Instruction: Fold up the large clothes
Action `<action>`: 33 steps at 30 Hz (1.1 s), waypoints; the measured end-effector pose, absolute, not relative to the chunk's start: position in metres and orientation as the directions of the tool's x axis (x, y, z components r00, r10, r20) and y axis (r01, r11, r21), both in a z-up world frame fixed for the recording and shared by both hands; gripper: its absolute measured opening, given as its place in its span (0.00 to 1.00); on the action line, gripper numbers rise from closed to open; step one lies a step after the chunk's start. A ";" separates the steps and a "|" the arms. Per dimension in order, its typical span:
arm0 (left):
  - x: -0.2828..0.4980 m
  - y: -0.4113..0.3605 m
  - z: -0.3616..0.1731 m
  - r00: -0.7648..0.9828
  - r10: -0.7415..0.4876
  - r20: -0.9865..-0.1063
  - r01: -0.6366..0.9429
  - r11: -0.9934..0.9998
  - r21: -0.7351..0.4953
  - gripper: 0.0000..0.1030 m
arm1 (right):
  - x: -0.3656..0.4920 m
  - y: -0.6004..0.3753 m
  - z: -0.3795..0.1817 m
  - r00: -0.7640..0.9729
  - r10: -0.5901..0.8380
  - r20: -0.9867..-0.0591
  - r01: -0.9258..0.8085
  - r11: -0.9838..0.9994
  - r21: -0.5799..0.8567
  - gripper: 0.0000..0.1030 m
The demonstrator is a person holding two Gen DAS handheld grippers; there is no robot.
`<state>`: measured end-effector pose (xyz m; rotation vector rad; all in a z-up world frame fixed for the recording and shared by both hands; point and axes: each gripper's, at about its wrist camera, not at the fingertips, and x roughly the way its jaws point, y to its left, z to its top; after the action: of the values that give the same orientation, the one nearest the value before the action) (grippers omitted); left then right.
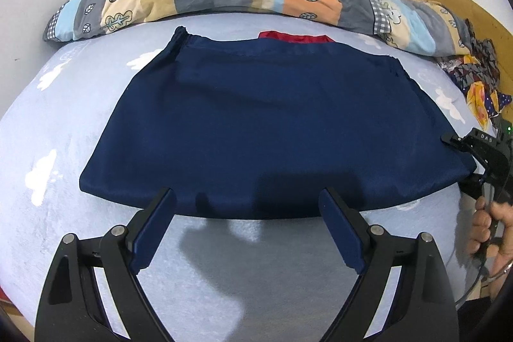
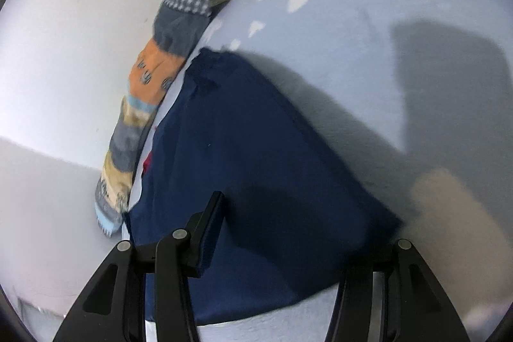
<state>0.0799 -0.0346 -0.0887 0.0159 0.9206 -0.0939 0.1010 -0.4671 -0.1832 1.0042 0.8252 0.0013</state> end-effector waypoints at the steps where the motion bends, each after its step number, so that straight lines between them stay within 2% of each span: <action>1: 0.080 -0.035 -0.088 0.603 -0.076 -0.794 0.089 0.996 -0.028 0.89 | 0.100 -0.467 -0.183 0.703 0.362 -0.612 0.356 0.566 0.744 0.45; 2: 0.080 -0.036 -0.088 0.605 -0.078 -0.793 0.090 0.996 -0.030 0.89 | 0.100 -0.467 -0.182 0.692 0.396 -0.604 0.345 0.554 0.758 0.24; 3: 0.080 -0.037 -0.088 0.606 -0.079 -0.791 0.092 0.995 -0.029 0.89 | 0.099 -0.467 -0.177 0.699 0.407 -0.588 0.333 0.542 0.771 0.15; 4: 0.080 -0.038 -0.088 0.608 -0.080 -0.790 0.094 0.995 -0.028 0.89 | 0.096 -0.466 -0.167 0.716 0.404 -0.569 0.314 0.541 0.780 0.14; 9: 0.088 -0.048 -0.087 0.632 -0.096 -0.769 0.110 0.993 -0.033 0.89 | 0.087 -0.446 -0.117 0.743 0.361 -0.564 0.237 0.646 0.726 0.12; 17: 0.126 -0.094 -0.104 0.660 -0.133 -0.739 0.195 0.981 -0.003 0.89 | 0.085 -0.445 -0.112 0.726 0.365 -0.583 0.253 0.646 0.720 0.12; 20: 0.144 -0.106 -0.134 0.601 -0.048 -0.798 0.160 0.985 0.061 0.89 | 0.087 -0.446 -0.113 0.723 0.369 -0.584 0.253 0.646 0.721 0.12; 22: 0.148 -0.111 -0.146 0.602 -0.015 -0.798 0.148 0.985 0.093 0.91 | 0.088 -0.445 -0.112 0.715 0.378 -0.589 0.247 0.652 0.717 0.12; 24: 0.148 -0.115 -0.146 0.614 0.006 -0.789 0.150 0.981 0.124 0.91 | 0.088 -0.444 -0.112 0.710 0.374 -0.597 0.250 0.659 0.710 0.12; 27: 0.148 -0.107 -0.136 0.604 -0.041 -0.796 0.137 0.989 0.052 0.91 | 0.088 -0.446 -0.112 0.711 0.380 -0.592 0.250 0.650 0.718 0.12; 29: 0.147 -0.103 -0.123 0.636 -0.070 -0.769 0.129 0.992 0.017 0.91 | 0.089 -0.447 -0.111 0.713 0.387 -0.585 0.251 0.638 0.728 0.12; 31: 0.146 -0.103 -0.112 0.685 -0.044 -0.727 0.119 0.992 0.052 0.91 | 0.089 -0.447 -0.110 0.715 0.389 -0.581 0.252 0.632 0.733 0.12; 33: 0.151 -0.104 -0.115 0.683 -0.027 -0.730 0.114 0.991 0.069 0.91 | 0.088 -0.448 -0.110 0.714 0.389 -0.582 0.251 0.634 0.732 0.12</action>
<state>0.1509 -0.1036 -0.1147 0.1124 0.8159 -0.0793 0.0882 -0.4475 -0.1101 0.9061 0.7989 0.0896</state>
